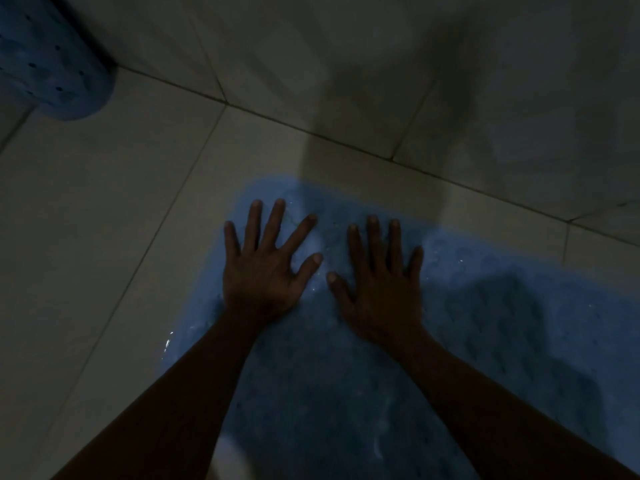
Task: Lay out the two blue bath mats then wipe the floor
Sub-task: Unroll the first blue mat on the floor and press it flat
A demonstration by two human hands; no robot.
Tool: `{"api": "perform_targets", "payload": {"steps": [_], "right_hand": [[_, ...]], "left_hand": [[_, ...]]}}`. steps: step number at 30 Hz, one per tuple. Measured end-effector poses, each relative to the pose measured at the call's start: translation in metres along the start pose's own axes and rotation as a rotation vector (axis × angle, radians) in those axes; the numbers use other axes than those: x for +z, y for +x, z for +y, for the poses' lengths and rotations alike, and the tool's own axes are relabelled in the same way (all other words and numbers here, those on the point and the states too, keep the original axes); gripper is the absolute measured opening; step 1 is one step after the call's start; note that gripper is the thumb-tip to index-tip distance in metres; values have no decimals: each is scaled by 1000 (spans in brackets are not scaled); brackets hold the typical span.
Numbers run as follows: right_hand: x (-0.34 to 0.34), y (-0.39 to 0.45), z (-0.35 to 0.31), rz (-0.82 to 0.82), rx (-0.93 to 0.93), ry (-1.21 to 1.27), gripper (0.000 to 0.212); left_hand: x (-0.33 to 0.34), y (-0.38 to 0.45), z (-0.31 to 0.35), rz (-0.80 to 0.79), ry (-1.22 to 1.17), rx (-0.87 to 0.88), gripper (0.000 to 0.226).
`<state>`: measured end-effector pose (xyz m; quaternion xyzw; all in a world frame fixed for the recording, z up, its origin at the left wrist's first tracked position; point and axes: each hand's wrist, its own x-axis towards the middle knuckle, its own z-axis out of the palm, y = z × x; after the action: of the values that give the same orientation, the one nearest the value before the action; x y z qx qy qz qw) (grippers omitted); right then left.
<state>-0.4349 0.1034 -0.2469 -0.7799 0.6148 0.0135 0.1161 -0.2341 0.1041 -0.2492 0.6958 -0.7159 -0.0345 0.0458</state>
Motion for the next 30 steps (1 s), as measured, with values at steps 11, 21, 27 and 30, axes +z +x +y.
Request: {"api": "perform_targets", "payload": {"steps": [11,21,27,30], "right_hand": [[4,-1,1,70,2,-19,81],[12,-2,0,127,14,15,74],[4,-63,-22,-26,88,106,68],[15,-137,-33,-42,44,78,70]], "left_hand": [[6,0,2,229,-23,48,59],[2,-10,8,-32,-32,-71,64],[-11,-111,5,-168,-78,-115,64],[-14,-153,0,-123,-29,-79,64]]}}
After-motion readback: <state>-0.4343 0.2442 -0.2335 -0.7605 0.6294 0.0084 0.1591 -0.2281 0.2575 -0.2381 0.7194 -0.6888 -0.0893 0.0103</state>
